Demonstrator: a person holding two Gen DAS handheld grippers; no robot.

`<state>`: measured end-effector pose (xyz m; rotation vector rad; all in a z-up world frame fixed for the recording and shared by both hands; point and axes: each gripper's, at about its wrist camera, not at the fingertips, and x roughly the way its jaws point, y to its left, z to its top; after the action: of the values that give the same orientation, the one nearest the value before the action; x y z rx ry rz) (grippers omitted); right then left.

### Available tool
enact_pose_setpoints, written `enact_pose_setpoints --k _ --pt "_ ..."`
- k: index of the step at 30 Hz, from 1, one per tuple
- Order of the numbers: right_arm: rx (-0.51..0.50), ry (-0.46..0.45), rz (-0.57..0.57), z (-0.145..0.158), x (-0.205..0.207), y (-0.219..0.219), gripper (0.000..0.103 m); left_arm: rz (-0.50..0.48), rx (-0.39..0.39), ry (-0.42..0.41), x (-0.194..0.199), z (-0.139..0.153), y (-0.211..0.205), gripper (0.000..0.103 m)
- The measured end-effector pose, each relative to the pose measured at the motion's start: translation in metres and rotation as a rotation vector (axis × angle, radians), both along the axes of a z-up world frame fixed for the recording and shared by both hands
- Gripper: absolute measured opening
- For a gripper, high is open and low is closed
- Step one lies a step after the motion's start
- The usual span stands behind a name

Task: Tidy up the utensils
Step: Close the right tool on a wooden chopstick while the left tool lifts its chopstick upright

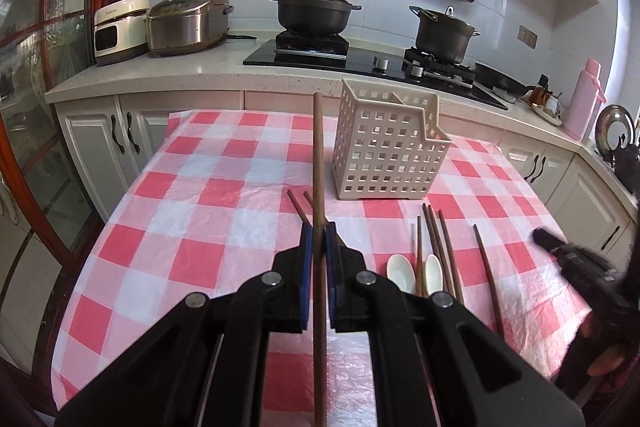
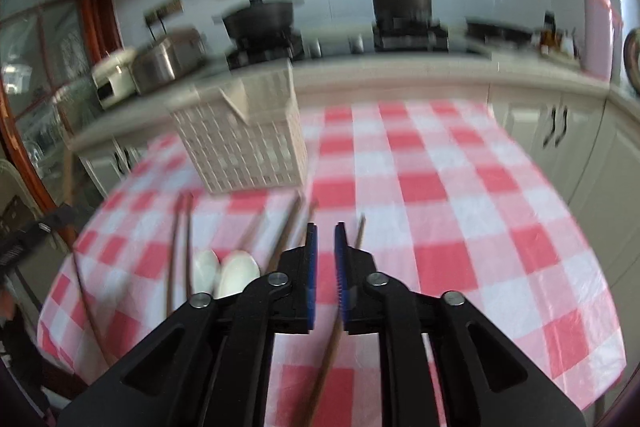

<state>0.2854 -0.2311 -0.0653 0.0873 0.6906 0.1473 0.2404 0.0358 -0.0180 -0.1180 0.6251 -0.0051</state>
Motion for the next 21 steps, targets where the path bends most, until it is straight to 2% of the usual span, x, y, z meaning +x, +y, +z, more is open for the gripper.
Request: enact_pose_setpoints --k 2,4,11,13,14,15,18,21 --pt "-0.007 0.048 0.004 -0.014 0.011 0.000 0.051 0.003 0.007 -0.020 -0.004 0.003 0.000 0.006" --pt "-0.038 0.083 0.003 -0.025 0.020 0.004 0.051 0.007 0.016 -0.043 -0.008 0.008 0.000 0.006" --pt "-0.126 0.227 -0.027 -0.061 0.067 0.016 0.032 0.013 0.026 -0.077 -0.014 0.016 0.002 0.006" --pt "-0.168 0.214 -0.032 -0.064 0.070 0.020 0.025 0.013 0.033 -0.079 -0.014 0.016 0.001 0.006" --pt "-0.173 0.220 -0.026 -0.064 0.071 0.021 0.013 0.012 0.033 -0.079 -0.014 0.015 0.001 0.006" --pt "-0.173 0.225 -0.027 -0.063 0.071 0.021 0.007 0.011 0.033 -0.078 -0.014 0.015 0.001 0.006" --pt "-0.171 0.180 -0.023 -0.057 0.061 0.021 0.007 0.006 0.028 -0.079 -0.013 0.015 0.000 0.006" --pt "-0.105 0.098 -0.014 -0.036 0.042 0.016 0.006 0.001 0.033 -0.083 -0.015 0.015 -0.002 0.006"
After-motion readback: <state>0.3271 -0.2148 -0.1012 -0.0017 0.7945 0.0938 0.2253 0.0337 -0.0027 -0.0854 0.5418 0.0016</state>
